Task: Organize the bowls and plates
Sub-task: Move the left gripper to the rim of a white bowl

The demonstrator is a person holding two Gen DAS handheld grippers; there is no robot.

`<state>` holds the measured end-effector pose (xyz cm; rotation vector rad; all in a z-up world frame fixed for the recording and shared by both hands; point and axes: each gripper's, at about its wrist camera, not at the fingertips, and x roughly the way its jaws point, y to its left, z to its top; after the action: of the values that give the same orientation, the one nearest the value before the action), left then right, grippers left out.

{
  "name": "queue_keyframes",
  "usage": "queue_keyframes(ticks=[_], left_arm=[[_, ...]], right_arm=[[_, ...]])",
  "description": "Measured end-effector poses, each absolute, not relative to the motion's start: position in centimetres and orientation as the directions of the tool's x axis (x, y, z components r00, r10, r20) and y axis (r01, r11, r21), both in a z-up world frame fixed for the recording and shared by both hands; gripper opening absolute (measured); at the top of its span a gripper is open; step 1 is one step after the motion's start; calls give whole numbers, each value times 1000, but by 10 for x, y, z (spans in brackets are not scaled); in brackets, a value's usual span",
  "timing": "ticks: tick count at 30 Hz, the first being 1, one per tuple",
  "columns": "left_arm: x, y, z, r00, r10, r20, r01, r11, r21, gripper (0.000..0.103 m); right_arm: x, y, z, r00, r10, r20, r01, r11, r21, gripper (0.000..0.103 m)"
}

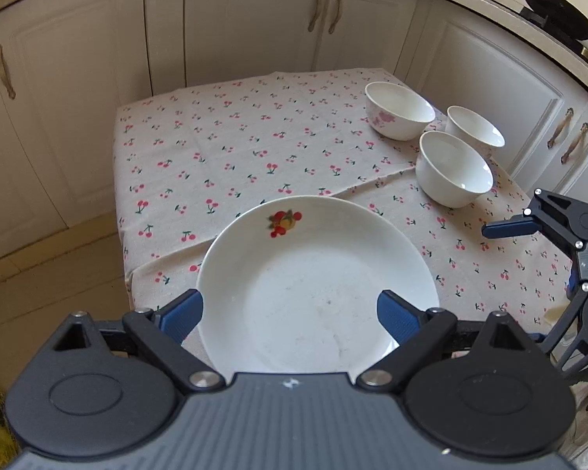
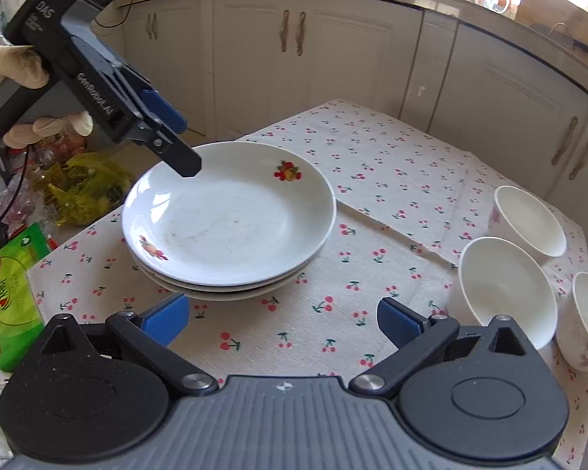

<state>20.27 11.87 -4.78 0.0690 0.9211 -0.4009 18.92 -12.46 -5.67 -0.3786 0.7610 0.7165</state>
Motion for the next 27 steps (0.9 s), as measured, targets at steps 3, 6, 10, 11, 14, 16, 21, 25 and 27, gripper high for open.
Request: queue_keyframes(ticks=[3, 6, 10, 11, 14, 16, 21, 25, 27], left_arm=[[188, 103, -47, 578, -303, -757, 386, 920, -73, 98], [176, 84, -49, 614, -293, -733, 396, 918, -35, 99], [165, 59, -53, 621, -331, -711, 404, 912, -72, 99], [162, 53, -54, 626, -345, -699, 407, 909, -84, 99], [159, 34, -54, 639, -352, -684, 407, 909, -88, 99], [158, 23, -53, 642, -365, -674, 404, 908, -107, 99], [165, -1, -54, 643, -352, -680, 386, 916, -109, 100], [178, -22, -55, 631, -351, -692, 398, 912, -99, 100], [186, -32, -55, 623, -348, -700, 407, 909, -90, 100]], right_arm=[[186, -136, -57, 562, 418, -714, -656, 751, -76, 103], [183, -150, -59, 615, 380, -691, -595, 799, -89, 103], [184, -169, -63, 650, 351, -674, -515, 856, -51, 103], [184, -174, -65, 654, 348, -672, -499, 866, -38, 103], [184, -187, -71, 664, 347, -662, -477, 879, -17, 103], [184, -195, -74, 670, 339, -660, -461, 887, -13, 103], [185, -214, -80, 676, 344, -652, -445, 895, 11, 103], [187, -225, -84, 691, 321, -648, -438, 899, -21, 103], [190, -229, -86, 701, 311, -642, -434, 900, -39, 103]])
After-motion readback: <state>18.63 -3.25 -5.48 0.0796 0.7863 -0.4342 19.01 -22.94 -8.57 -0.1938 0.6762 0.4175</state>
